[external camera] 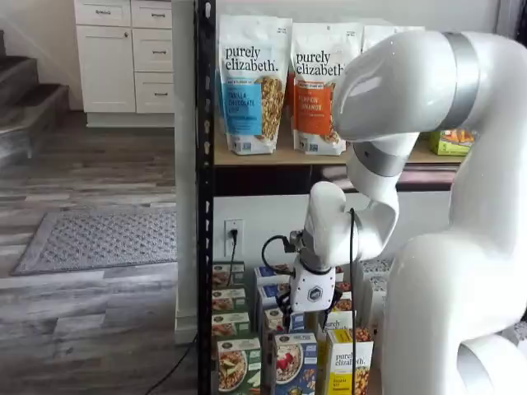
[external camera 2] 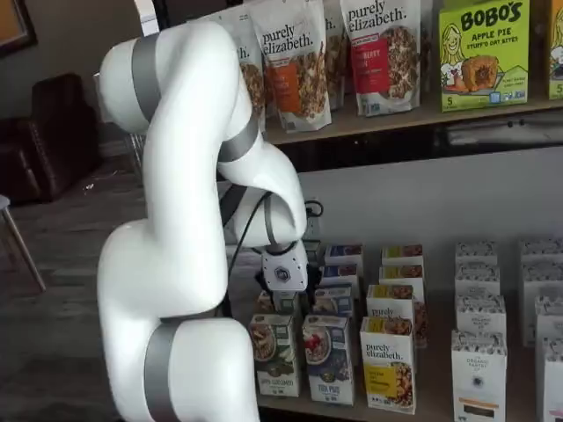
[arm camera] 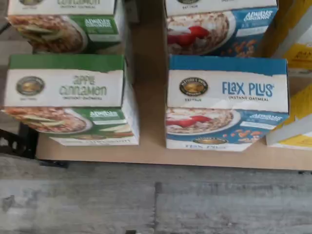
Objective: Pick up the blue and white box that is on the bottom shelf, the second box from the left
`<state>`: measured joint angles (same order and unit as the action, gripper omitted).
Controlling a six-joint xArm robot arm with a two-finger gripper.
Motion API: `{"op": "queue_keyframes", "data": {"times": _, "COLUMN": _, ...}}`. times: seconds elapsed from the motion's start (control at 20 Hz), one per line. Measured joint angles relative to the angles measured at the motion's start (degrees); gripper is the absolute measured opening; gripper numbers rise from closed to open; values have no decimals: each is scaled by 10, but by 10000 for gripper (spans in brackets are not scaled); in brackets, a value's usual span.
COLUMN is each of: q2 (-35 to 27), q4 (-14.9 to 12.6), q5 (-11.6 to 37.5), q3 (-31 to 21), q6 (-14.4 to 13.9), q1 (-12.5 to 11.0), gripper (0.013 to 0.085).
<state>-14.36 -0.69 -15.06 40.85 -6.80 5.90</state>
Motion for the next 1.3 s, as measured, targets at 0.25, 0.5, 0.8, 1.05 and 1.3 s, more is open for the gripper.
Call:
{"op": "queue_keyframes", "data": {"times": 0.25, "q2": -39, "q4": -9, "q5": 3, "q3": 28, "q6": 2, "q1": -11, "gripper": 850}}
{"op": "queue_keyframes", "data": {"times": 0.5, "q2": -85, "q4": -38, "q5": 9, "q3": 65, "q6": -15, "q1": -21, "gripper": 850}}
{"op": "queue_keyframes", "data": {"times": 0.8, "q2": -129, "q4": -23, "q5": 14, "q3": 104, "q6": 2, "q1": -25, "gripper": 850}}
{"op": "queue_keyframes", "data": {"times": 1.05, "q2": -171, "q4": -27, "q5": 15, "q3": 145, "q6": 2, "q1": -28, "gripper": 850}}
{"op": "queue_keyframes", "data": {"times": 1.3, "q2": -206, "q4": -15, "q5": 11, "q3": 183, "q6": 12, "q1": -27, "gripper": 850}}
